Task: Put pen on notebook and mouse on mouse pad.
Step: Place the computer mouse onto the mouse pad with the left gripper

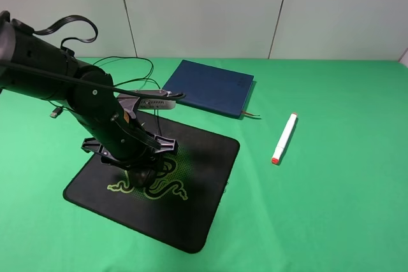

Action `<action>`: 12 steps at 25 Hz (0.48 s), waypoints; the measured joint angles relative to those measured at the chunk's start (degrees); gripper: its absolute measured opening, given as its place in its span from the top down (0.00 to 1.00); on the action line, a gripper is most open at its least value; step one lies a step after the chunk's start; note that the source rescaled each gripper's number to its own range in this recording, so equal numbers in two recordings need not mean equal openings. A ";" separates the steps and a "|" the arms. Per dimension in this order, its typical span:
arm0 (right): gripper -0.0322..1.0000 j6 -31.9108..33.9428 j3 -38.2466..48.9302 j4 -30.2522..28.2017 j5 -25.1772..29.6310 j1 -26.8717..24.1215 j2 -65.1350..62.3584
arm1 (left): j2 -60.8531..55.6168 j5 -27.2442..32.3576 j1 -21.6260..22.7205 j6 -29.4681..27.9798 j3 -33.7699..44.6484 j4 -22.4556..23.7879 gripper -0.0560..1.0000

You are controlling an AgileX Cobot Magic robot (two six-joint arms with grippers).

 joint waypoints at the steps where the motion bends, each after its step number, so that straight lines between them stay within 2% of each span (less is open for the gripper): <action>1: 0.00 0.00 0.00 0.00 0.00 0.00 0.00 | 0.00 0.00 0.00 0.00 0.00 0.00 0.94; 3: 0.00 0.00 0.00 0.00 0.00 0.00 0.00 | 0.00 0.00 0.00 0.00 0.00 0.00 0.94; 4: 0.00 0.00 0.00 0.00 0.00 0.00 0.00 | 0.00 0.00 0.00 -0.06 0.00 -0.06 0.87; 7: 0.00 0.00 0.00 0.02 0.00 0.00 0.00 | 0.00 -0.10 0.00 -0.96 0.00 -0.25 0.29; 8: 0.00 0.00 0.00 0.02 0.00 0.00 0.00 | 0.00 -0.12 0.00 -1.10 0.00 -0.25 0.18; 10: 0.00 0.00 0.00 0.02 0.00 0.00 0.00 | 0.00 -0.17 0.00 -1.09 0.00 -0.25 0.07; 12: 0.00 0.00 0.00 0.02 0.00 0.00 0.00 | 0.00 -0.17 0.00 -1.09 0.00 -0.25 0.03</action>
